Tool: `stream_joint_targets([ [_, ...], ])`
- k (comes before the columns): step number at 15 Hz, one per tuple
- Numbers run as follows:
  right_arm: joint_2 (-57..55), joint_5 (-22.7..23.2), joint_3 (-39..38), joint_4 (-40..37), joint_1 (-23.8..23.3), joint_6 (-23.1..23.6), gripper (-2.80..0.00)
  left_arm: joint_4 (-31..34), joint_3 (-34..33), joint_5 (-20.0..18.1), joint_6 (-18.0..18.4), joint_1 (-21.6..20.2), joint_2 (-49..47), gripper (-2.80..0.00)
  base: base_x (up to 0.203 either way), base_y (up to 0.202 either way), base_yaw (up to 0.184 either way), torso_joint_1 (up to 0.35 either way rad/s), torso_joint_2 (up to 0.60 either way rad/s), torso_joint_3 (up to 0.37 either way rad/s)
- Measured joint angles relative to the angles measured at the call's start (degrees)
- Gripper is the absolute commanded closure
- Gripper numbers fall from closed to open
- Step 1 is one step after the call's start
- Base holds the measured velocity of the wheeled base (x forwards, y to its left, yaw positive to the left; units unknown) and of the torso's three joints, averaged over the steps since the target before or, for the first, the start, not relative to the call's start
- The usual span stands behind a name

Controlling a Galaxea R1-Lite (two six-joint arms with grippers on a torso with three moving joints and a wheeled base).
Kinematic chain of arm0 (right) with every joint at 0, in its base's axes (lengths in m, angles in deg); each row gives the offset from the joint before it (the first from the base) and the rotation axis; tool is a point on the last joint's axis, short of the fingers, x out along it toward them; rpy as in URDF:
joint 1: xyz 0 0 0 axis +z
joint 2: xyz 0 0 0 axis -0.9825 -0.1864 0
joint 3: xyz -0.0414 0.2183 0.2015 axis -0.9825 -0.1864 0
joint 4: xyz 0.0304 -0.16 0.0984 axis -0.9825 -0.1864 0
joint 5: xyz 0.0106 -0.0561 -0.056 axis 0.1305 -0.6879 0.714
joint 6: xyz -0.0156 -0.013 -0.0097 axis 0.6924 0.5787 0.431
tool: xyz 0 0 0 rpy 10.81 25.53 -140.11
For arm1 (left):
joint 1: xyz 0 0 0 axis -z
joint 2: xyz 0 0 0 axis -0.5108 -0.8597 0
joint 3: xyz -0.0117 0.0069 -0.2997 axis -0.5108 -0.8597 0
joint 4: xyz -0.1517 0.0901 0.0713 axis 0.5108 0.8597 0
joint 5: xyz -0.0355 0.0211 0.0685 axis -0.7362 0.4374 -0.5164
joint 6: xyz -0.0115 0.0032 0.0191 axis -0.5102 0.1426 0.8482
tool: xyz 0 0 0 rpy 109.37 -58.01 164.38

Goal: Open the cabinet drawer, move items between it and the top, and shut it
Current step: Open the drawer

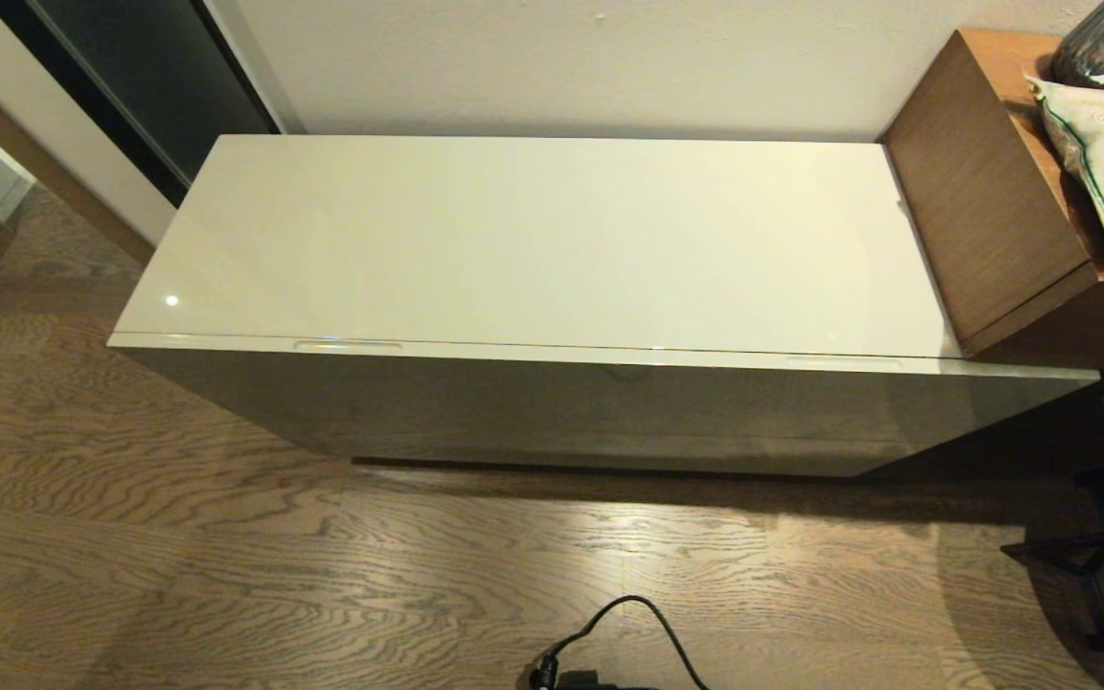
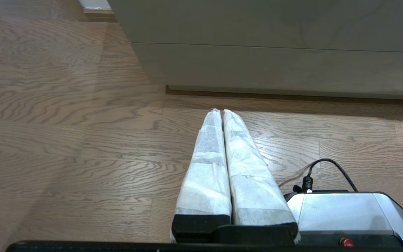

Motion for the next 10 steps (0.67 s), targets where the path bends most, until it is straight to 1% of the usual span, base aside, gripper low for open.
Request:
stream_joint_targets([
  [10, 0.0, 0.2, 0.1, -0.1, 0.0, 0.3, 0.0, 0.0, 0.0, 0.0, 0.0, 0.0, 0.0, 0.0, 0.0, 0.0, 0.0, 0.0, 0.0, 0.0],
])
